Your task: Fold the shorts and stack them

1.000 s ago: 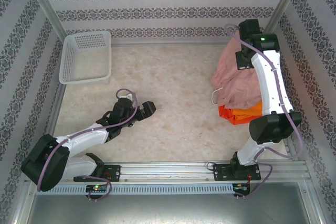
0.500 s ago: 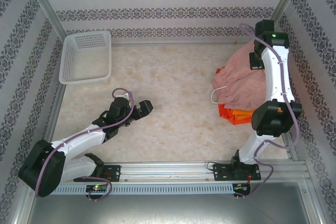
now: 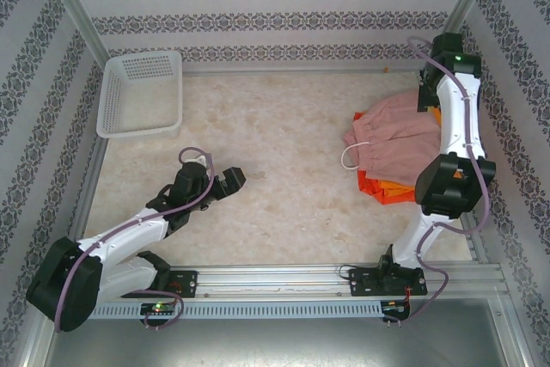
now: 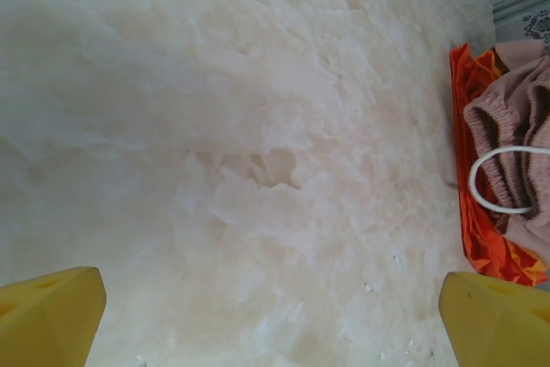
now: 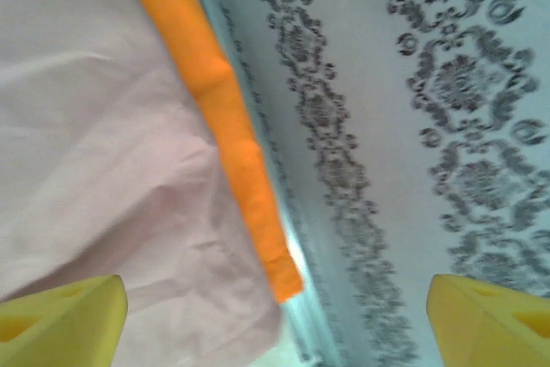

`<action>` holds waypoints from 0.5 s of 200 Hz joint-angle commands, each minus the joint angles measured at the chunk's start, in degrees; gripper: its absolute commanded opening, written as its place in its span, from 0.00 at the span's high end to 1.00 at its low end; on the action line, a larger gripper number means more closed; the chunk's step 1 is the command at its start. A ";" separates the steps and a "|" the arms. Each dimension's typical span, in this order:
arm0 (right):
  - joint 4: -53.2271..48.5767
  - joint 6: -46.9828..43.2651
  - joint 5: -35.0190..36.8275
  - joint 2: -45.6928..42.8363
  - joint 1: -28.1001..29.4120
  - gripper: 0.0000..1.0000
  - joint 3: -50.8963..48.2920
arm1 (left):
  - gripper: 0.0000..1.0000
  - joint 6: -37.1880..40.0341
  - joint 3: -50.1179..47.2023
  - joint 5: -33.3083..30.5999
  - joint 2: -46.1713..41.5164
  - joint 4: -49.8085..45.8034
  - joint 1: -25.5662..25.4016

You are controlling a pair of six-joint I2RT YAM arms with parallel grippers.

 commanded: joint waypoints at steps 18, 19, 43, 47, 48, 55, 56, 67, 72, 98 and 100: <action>6.64 10.13 -26.94 -12.00 3.54 0.05 -8.51 | 0.00 0.58 -1.14 -1.03 -0.97 -0.11 0.72; 6.96 10.33 -27.68 -12.26 3.61 0.05 -8.94 | 0.00 0.58 -1.10 -1.06 -0.94 -0.13 0.72; 16.79 17.05 -43.53 -17.74 4.16 0.04 -21.87 | 0.00 0.76 -0.97 -1.03 -1.19 -0.64 0.77; 19.00 18.13 -45.53 -18.63 4.07 0.04 -24.51 | 0.00 0.75 -0.97 -1.07 -1.19 -0.67 0.79; 19.60 18.59 -45.90 -18.87 4.05 0.04 -25.20 | 0.00 0.80 -0.97 -1.07 -1.23 -0.68 0.75; 23.66 20.78 -48.24 -20.49 4.12 0.05 -30.10 | 0.00 0.81 -0.97 -1.09 -1.47 -0.84 0.86; 24.43 20.93 -48.44 -20.68 4.07 0.05 -30.81 | 0.00 0.78 -0.97 -1.08 -1.45 -0.89 0.84; 29.78 23.37 -49.12 -22.28 4.09 0.04 -37.21 | 0.00 0.96 -0.97 -1.22 -1.83 -1.15 0.97; 30.86 23.68 -48.82 -22.47 4.04 0.04 -39.69 | 0.00 1.01 -0.97 -1.18 -1.95 -1.41 1.06; 31.68 22.69 -46.82 -19.16 3.11 0.03 -47.08 | 0.00 1.50 -1.01 -1.74 -3.24 -2.50 1.15; 31.81 22.62 -46.93 -18.78 2.90 0.03 -47.60 | 0.00 1.53 -1.04 -1.75 -3.38 -2.57 1.16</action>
